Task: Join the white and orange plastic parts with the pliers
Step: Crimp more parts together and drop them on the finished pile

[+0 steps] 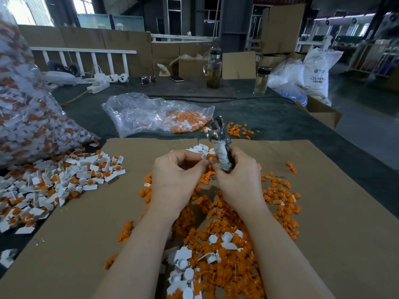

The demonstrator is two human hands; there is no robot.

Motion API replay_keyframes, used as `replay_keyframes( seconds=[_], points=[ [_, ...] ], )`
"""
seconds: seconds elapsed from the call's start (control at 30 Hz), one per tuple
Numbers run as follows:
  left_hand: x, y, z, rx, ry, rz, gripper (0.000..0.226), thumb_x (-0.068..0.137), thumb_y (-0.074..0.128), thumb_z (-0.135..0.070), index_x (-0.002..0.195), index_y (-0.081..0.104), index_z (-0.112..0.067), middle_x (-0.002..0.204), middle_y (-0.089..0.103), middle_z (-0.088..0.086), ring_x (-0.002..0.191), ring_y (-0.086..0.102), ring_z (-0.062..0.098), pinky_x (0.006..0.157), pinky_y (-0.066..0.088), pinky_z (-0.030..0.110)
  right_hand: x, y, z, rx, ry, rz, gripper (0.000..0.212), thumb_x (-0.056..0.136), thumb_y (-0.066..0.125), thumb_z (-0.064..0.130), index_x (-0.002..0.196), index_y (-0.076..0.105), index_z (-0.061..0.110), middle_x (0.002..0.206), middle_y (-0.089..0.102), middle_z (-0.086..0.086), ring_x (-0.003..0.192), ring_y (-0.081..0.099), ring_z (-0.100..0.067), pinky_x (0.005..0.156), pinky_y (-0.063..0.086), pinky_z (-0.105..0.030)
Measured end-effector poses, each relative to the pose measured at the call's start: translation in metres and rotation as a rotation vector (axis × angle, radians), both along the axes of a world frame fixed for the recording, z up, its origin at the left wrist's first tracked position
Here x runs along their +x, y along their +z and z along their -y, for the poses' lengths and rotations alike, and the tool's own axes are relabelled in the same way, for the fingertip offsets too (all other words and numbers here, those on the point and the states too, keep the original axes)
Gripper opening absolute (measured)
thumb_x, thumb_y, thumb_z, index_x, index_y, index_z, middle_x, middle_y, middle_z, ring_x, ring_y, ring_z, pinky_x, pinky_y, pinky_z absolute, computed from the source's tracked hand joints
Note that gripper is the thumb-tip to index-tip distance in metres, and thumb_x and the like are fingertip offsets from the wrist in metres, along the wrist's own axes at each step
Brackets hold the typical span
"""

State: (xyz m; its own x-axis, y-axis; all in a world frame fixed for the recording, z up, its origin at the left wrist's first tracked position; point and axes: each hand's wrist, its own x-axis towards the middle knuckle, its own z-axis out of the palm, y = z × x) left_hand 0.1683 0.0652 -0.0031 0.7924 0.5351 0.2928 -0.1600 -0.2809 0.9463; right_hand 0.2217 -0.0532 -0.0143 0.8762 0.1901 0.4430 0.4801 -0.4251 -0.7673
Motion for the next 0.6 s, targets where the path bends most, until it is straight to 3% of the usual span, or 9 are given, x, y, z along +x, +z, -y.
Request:
replay_keyframes(
  seconds=[0.23, 0.33, 0.4, 0.6],
  points=[
    [0.0025, -0.0017, 0.0003, 0.020, 0.055, -0.015, 0.014, 0.077, 0.083, -0.016, 0.073, 0.074, -0.027, 0.069, 0.072, -0.011, 0.066, 0.067, 0.001, 0.057, 0.049, 0.008, 0.0009, 0.0020, 0.0025, -0.067, 0.058, -0.013, 0.010, 0.086, 0.067, 0.021, 0.095, 0.061, 0.022, 0.080, 0.064, 0.009, 0.074, 0.061, -0.010, 0.066, 0.056, -0.038],
    [0.0039, -0.0029, 0.0007, 0.019, 0.074, -0.025, 0.014, 0.075, 0.085, -0.023, 0.071, 0.073, -0.028, 0.067, 0.071, -0.014, 0.063, 0.065, -0.001, 0.054, 0.047, 0.007, 0.0018, 0.0026, 0.0031, -0.081, 0.073, -0.014, 0.011, 0.085, 0.066, 0.019, 0.094, 0.062, 0.023, 0.079, 0.063, 0.010, 0.074, 0.060, -0.010, 0.064, 0.053, -0.034],
    [0.0046, -0.0037, 0.0002, 0.022, 0.085, -0.031, 0.014, 0.074, 0.086, -0.028, 0.071, 0.072, -0.028, 0.067, 0.071, -0.014, 0.061, 0.064, 0.001, 0.054, 0.048, 0.011, 0.0018, 0.0031, 0.0030, -0.095, 0.086, -0.014, 0.012, 0.085, 0.066, 0.018, 0.093, 0.060, 0.025, 0.077, 0.062, 0.010, 0.072, 0.059, -0.009, 0.061, 0.048, -0.030],
    [0.0048, -0.0038, -0.0034, -0.034, 0.111, -0.066, 0.014, 0.080, 0.082, -0.019, 0.073, 0.070, -0.025, 0.068, 0.072, -0.004, 0.069, 0.071, 0.015, 0.064, 0.058, 0.027, 0.0038, 0.0052, 0.0084, -0.062, 0.191, -0.120, 0.013, 0.088, 0.067, 0.027, 0.098, 0.063, 0.021, 0.084, 0.065, 0.008, 0.077, 0.062, -0.009, 0.068, 0.055, -0.032]
  ],
)
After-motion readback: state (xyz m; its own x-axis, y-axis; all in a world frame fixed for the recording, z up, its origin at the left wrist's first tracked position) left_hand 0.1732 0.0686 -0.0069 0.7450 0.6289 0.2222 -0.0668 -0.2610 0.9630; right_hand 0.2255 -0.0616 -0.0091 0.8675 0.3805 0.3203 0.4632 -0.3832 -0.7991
